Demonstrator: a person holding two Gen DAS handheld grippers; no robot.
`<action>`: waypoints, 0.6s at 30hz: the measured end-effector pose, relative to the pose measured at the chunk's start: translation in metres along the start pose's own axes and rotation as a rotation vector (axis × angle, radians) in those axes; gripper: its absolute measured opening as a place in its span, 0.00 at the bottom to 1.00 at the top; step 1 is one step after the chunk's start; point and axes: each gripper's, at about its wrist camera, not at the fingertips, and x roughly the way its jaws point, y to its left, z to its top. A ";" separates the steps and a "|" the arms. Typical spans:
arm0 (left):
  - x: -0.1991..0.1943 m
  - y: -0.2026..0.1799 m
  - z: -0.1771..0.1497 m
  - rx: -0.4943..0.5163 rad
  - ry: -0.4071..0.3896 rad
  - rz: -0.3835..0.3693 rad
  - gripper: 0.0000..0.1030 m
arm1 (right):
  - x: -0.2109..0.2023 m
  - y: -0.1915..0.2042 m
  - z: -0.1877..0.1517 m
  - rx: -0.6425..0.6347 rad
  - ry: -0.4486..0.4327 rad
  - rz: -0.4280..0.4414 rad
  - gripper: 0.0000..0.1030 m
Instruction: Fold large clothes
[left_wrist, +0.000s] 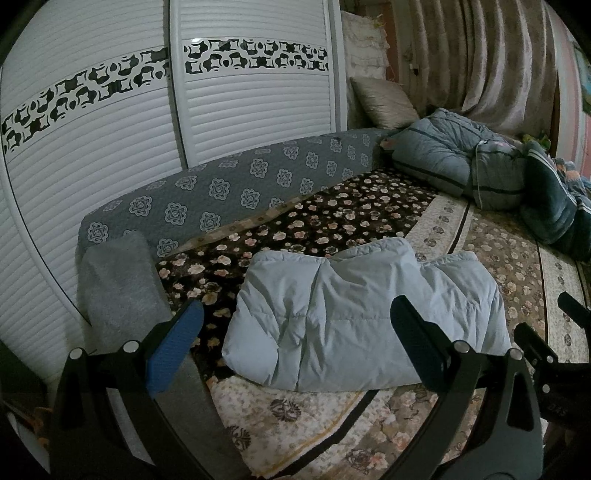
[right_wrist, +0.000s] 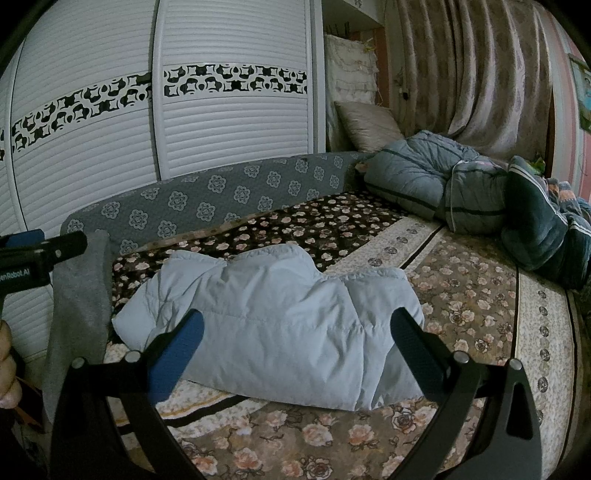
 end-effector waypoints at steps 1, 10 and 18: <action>0.000 0.000 0.000 0.000 0.000 0.001 0.97 | 0.000 0.000 0.000 -0.001 0.001 0.000 0.98; 0.000 0.000 0.000 -0.001 0.001 0.001 0.97 | 0.000 -0.001 0.000 0.000 0.001 -0.002 0.98; 0.001 0.002 -0.001 0.005 0.004 -0.010 0.97 | 0.000 -0.002 -0.001 -0.004 0.005 0.002 0.98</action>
